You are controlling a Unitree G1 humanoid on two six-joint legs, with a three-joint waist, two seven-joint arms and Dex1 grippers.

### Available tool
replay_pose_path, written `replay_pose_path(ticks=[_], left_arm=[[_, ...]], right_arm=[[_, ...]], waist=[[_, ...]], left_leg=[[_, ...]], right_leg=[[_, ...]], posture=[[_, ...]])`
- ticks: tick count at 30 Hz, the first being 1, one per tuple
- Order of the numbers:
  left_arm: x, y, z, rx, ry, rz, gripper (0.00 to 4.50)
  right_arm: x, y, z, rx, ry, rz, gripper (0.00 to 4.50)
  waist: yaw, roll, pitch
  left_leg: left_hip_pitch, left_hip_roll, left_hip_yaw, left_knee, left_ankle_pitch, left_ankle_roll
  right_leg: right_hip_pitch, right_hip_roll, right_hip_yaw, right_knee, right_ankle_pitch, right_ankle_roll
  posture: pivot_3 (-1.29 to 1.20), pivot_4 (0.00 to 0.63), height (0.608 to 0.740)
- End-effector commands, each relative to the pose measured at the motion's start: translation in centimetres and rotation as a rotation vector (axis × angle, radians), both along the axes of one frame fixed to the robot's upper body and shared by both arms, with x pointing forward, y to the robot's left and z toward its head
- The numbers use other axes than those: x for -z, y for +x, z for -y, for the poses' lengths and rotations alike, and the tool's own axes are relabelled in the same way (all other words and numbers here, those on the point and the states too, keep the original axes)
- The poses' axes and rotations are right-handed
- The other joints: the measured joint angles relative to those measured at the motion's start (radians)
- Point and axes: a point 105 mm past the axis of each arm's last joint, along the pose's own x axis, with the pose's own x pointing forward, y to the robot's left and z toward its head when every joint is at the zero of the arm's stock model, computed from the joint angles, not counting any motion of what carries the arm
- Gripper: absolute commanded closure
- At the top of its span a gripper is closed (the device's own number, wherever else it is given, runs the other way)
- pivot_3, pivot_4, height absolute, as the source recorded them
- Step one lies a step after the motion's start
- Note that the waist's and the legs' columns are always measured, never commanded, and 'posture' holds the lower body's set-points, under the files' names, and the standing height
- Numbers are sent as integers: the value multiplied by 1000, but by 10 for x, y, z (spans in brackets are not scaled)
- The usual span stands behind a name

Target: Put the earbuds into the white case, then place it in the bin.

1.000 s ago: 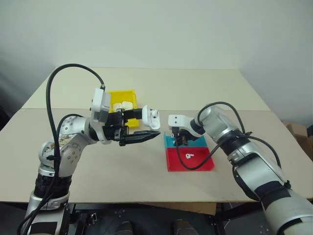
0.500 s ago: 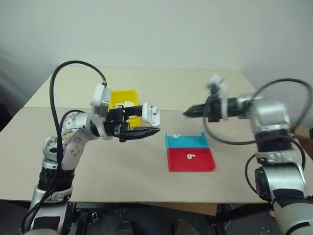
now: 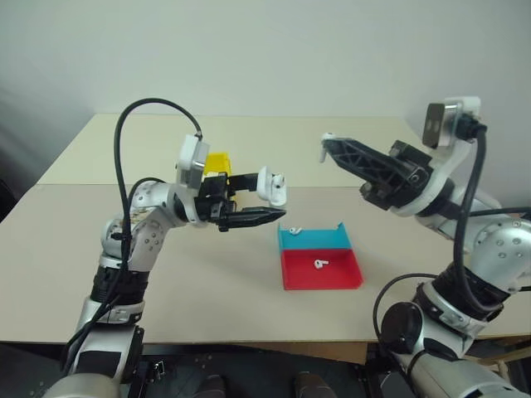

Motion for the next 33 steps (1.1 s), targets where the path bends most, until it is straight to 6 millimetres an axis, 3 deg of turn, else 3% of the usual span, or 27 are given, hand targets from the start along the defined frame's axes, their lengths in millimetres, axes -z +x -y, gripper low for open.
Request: replay_pose_path(ticks=[1, 6, 31, 33], left_arm=[[-11, -1, 4, 24, -3, 55, 1716], [-12, 1, 4, 28, 0, 61, 1716], [-14, 0, 0, -1, -9, 86, 1716], [-15, 1, 0, -5, -11, 87, 1716]], right_arm=[[7, -12, -15, 0, -50, 54, 3859], [13, -13, -25, 24, -91, 75, 3859], [34, -7, -36, 71, -220, 144, 3859], [36, -6, -37, 74, -243, 150, 3143]], waist=[[0, 0, 0], [-1, 0, 0], [0, 0, 0], [1, 0, 0]], left_leg=[[0, 0, 0, 0, 0, 0], [-1, 0, 0, 0, 0, 0], [-1, 0, 0, 0, 0, 0], [-1, 0, -1, 0, 0, 0]], right_leg=[[0, 0, 0, -1, 0, 0], [0, 0, 0, -1, 0, 0], [0, 0, 0, -2, 0, 0], [0, 0, 0, -2, 0, 0]], posture=[[0, 150, 740], [0, 150, 740], [0, 150, 740], [0, 150, 740]])
